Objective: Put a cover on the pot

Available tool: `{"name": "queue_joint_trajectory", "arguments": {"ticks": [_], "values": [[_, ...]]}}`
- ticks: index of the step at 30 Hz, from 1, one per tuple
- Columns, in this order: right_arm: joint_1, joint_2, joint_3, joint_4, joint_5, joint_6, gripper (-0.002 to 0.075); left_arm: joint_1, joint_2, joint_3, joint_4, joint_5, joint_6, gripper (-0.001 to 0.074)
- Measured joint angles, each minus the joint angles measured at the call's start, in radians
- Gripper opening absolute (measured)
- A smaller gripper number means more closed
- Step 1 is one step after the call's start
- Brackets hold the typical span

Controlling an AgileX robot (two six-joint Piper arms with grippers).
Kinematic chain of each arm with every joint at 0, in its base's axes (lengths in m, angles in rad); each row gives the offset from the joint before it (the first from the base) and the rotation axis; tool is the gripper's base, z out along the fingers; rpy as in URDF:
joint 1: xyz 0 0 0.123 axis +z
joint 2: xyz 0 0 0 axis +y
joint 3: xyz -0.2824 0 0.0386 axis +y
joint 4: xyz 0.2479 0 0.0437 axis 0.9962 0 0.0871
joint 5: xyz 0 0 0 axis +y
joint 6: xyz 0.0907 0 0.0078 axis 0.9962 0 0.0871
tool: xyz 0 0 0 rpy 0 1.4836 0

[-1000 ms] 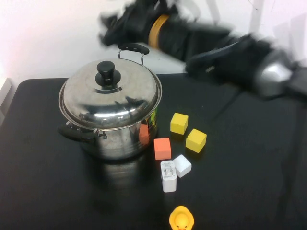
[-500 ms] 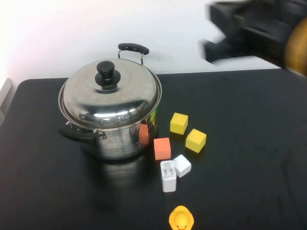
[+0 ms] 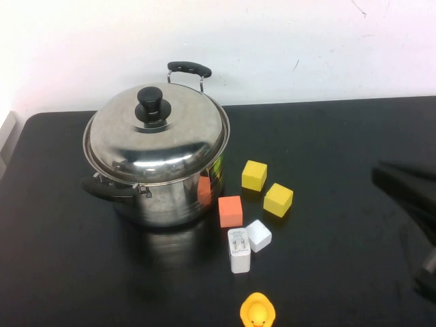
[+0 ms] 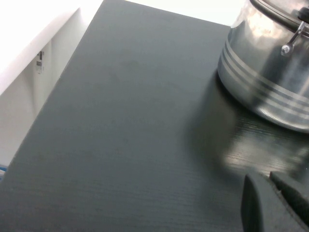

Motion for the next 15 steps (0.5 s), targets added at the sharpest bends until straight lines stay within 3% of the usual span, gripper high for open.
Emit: {"name": "queue_joint_trajectory", "arguments": {"ticks": [6, 8, 11, 15], "values": [[0.000, -0.158, 0.090, -0.004, 0.063, -0.005, -0.0002, 0.000, 0.000, 0.000, 0.000, 0.000, 0.000, -0.0001], [0.000, -0.213, 0.123, 0.076, 0.135, -0.075, -0.0002, 0.000, 0.000, 0.000, 0.000, 0.000, 0.000, -0.0002], [0.000, -0.303, 0.173, 0.383, 0.236, -0.408, -0.0002, 0.000, 0.000, 0.000, 0.000, 0.000, 0.000, -0.0002], [0.000, -0.468, 0.231, 0.949, 0.396, -0.926, -0.0002, 0.000, 0.000, 0.000, 0.000, 0.000, 0.000, -0.0002]]}}
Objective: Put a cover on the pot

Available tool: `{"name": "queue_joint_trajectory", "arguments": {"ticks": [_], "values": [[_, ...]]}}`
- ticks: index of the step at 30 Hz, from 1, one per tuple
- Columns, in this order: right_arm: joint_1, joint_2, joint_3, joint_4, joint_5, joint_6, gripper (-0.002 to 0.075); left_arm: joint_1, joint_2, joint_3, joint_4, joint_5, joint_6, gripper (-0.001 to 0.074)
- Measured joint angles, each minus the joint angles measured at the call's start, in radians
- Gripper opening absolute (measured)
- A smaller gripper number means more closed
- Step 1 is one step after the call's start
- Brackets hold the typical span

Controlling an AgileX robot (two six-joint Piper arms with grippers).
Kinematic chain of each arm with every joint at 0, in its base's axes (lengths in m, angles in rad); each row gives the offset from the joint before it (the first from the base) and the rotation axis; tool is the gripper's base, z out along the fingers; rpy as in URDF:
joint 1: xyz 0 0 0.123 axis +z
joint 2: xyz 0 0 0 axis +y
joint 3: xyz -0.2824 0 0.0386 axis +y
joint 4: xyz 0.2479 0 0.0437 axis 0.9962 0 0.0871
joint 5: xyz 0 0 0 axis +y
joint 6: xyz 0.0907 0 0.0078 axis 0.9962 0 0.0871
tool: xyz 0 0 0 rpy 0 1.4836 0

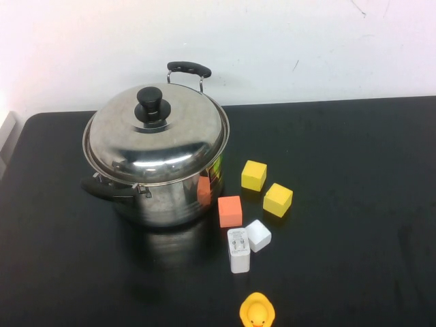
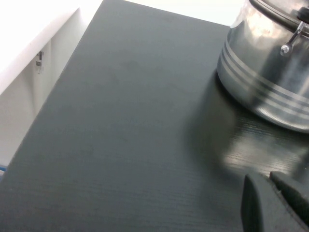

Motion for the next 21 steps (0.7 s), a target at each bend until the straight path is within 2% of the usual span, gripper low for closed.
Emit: {"name": "queue_joint_trajectory", "arguments": {"ticks": [1, 6, 10, 14, 18, 21], "values": [[-0.005, -0.043, 0.018, 0.097, 0.030, -0.104, -0.0002, 0.000, 0.000, 0.000, 0.000, 0.000, 0.000, -0.0002], [-0.122, -0.206, 0.144, 0.372, 0.017, -0.300, -0.0002, 0.000, 0.000, 0.000, 0.000, 0.000, -0.004, -0.0002], [-0.325, -0.297, 0.258, 0.504, -0.112, -0.445, -0.0002, 0.000, 0.000, 0.000, 0.000, 0.000, -0.004, -0.0002], [-0.544, -0.332, 0.314, 0.522, -0.145, -0.417, -0.0002, 0.000, 0.000, 0.000, 0.000, 0.000, -0.004, -0.0001], [-0.740, -0.339, 0.325, 0.478, -0.074, -0.311, -0.0002, 0.000, 0.000, 0.000, 0.000, 0.000, -0.004, -0.0002], [-0.839, -0.376, 0.325, 0.436, 0.000, -0.252, -0.0002, 0.000, 0.000, 0.000, 0.000, 0.000, -0.004, -0.0002]]}}
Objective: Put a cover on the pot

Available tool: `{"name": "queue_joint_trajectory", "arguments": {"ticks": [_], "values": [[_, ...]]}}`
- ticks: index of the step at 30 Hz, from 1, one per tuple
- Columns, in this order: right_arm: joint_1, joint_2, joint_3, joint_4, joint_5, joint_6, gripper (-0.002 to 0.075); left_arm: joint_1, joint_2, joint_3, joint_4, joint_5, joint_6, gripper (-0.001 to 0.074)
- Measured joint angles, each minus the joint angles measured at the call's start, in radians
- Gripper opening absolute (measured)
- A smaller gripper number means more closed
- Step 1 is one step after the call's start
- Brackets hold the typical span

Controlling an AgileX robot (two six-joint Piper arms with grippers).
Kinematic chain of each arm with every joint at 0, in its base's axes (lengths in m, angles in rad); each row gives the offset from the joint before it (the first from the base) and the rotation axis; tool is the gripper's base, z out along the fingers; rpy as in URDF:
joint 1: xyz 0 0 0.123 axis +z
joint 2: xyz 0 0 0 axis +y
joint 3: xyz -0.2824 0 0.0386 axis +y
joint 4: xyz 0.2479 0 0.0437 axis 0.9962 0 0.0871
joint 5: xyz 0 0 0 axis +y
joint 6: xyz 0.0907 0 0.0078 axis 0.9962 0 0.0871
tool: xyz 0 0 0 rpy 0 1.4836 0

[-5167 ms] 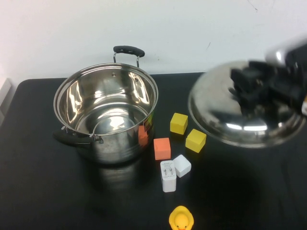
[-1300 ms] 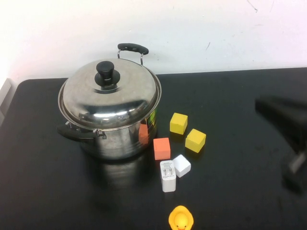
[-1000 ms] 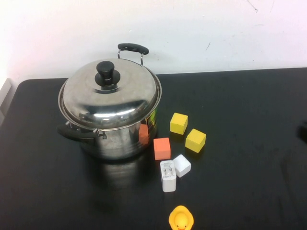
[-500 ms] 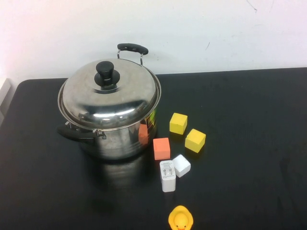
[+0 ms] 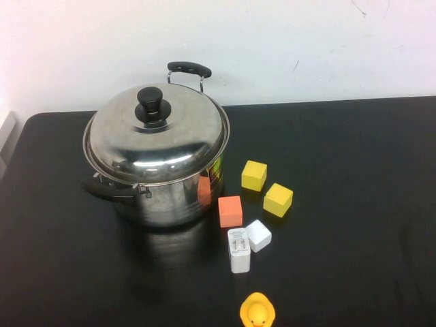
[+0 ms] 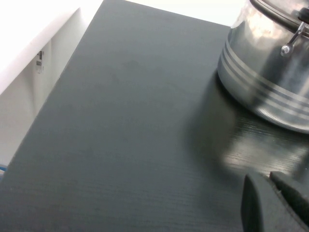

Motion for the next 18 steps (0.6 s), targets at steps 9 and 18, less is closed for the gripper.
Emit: {"name": "queue_joint_trajectory", "arguments": {"ticks": [9, 18], "values": [[0.005, -0.014, 0.062, -0.073, 0.015, 0.139, -0.0002, 0.000, 0.000, 0.000, 0.000, 0.000, 0.000, -0.0002], [0.063, -0.014, 0.062, -0.082, 0.033, 0.200, -0.0002, 0.000, 0.000, 0.000, 0.000, 0.000, 0.000, -0.0002]]}}
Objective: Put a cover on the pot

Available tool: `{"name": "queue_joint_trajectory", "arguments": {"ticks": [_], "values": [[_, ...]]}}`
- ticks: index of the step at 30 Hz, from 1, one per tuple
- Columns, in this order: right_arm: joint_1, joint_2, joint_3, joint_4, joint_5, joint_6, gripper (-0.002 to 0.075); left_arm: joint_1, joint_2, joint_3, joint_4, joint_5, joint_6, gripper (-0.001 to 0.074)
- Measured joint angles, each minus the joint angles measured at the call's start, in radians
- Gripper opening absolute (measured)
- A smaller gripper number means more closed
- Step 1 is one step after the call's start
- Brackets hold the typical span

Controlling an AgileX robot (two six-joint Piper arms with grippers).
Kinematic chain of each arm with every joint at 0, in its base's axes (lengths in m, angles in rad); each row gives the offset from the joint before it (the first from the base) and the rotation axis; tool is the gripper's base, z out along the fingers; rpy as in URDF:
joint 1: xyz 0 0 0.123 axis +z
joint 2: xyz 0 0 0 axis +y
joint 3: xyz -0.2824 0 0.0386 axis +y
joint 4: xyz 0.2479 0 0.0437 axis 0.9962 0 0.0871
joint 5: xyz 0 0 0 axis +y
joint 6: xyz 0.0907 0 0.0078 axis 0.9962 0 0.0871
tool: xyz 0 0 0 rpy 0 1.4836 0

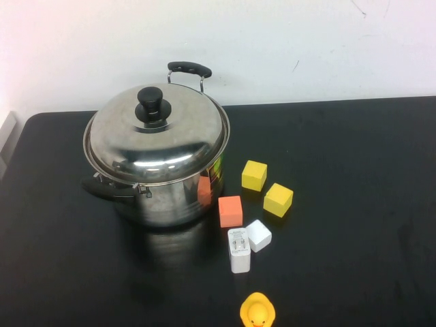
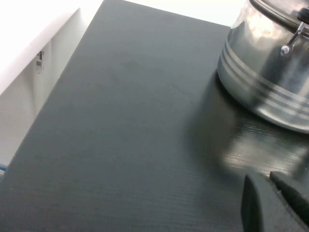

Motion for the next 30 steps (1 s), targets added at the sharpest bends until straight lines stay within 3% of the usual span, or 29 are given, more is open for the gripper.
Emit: {"name": "queue_joint_trajectory", "arguments": {"ticks": [30], "values": [[0.006, 0.000, -0.003, -0.002, 0.014, -0.065, -0.0002, 0.000, 0.000, 0.000, 0.000, 0.000, 0.002, -0.0002]]}}
